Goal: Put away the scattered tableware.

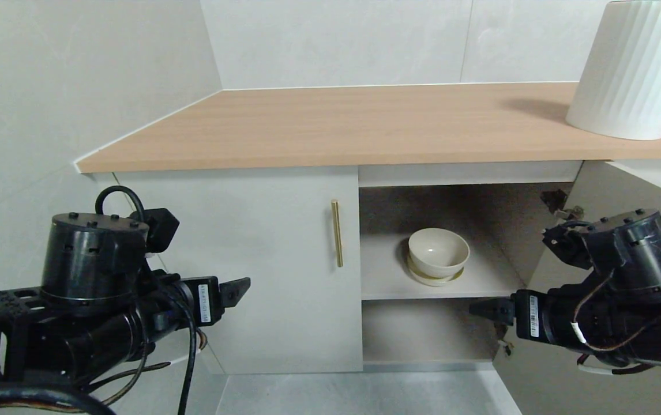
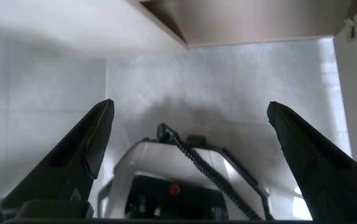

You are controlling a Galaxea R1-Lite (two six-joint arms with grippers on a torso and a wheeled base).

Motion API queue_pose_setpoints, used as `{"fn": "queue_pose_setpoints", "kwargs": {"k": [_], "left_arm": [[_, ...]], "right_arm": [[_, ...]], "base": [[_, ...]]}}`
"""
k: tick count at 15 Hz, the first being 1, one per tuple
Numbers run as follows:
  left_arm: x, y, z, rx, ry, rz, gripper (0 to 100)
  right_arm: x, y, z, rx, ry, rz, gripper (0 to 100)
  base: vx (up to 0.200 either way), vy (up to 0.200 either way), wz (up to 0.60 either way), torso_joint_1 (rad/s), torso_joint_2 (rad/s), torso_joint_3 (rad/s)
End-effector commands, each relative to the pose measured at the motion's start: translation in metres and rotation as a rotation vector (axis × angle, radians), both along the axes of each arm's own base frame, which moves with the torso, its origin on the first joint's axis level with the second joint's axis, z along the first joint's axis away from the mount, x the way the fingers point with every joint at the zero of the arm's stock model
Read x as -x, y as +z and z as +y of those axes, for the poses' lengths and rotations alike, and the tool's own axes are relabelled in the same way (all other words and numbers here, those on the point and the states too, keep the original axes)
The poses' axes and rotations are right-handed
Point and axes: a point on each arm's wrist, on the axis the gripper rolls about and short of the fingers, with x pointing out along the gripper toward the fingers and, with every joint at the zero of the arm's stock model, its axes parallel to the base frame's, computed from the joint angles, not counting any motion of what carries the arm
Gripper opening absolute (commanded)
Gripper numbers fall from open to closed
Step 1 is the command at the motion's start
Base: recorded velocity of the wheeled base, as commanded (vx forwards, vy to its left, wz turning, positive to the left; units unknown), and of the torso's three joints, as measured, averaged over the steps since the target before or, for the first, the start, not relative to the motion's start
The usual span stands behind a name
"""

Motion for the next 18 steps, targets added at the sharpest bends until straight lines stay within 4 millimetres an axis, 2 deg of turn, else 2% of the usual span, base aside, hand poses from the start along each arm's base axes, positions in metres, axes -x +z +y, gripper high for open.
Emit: {"fn": "queue_pose_setpoints", "kwargs": {"k": [1, 7, 15, 18], "left_arm": [[-0.002, -0.001, -0.002, -0.001, -0.001, 0.005, 100], [0.006, 0.001, 0.002, 0.001, 0.003, -0.006, 100], [0.012, -0.003, 0.002, -0.007, -0.009, 0.006, 100], [0.012, -0.003, 0.003, -0.013, 0.0, 0.005, 100]], "right_arm": [[0.006, 0.003, -0.001, 0.004, -0.004, -0.021, 100], [0.021, 0.016, -0.005, -0.028, 0.017, -0.072, 100], [0.025, 0.015, -0.001, -0.019, 0.048, -0.073, 100], [0.026, 0.016, -0.002, -0.021, 0.044, -0.076, 100]], "base": [[-0.2, 0.0, 0.0, 0.012, 0.01, 0.002], [-0.2, 0.0, 0.0, 0.003, 0.0, 0.004], [-0.2, 0.0, 0.0, 0.005, 0.0, 0.006], [0.0, 0.0, 0.0, 0.0, 0.0, 0.0]]}}
